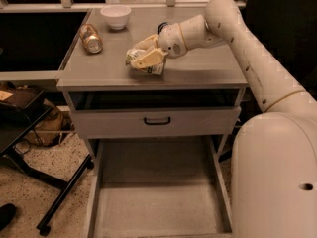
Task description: Pick 7up can from middle drawer and place on counter
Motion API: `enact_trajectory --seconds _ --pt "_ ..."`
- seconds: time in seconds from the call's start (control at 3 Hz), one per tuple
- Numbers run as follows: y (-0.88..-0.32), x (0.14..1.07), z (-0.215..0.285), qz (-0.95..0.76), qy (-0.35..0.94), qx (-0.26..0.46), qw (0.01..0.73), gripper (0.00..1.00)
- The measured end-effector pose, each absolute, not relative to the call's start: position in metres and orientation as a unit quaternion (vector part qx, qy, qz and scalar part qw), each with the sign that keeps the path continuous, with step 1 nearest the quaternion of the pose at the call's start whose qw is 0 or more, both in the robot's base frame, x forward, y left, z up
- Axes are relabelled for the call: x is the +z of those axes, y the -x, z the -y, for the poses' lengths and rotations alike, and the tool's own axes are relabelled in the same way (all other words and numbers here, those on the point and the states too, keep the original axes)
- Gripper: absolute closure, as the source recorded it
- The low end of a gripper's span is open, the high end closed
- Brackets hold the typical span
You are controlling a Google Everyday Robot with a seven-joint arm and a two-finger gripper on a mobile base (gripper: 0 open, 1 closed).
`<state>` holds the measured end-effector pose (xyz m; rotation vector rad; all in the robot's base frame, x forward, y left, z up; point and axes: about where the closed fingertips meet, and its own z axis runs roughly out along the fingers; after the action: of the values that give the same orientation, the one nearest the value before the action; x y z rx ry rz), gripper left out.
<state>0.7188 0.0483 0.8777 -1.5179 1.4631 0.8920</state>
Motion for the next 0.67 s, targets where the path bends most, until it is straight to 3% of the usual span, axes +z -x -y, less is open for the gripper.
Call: enact_trajectory --seconds 0.67 --pt "-0.7187 0.8777 -0.0484 -0.582 0.604 0.355 0.413 0.12"
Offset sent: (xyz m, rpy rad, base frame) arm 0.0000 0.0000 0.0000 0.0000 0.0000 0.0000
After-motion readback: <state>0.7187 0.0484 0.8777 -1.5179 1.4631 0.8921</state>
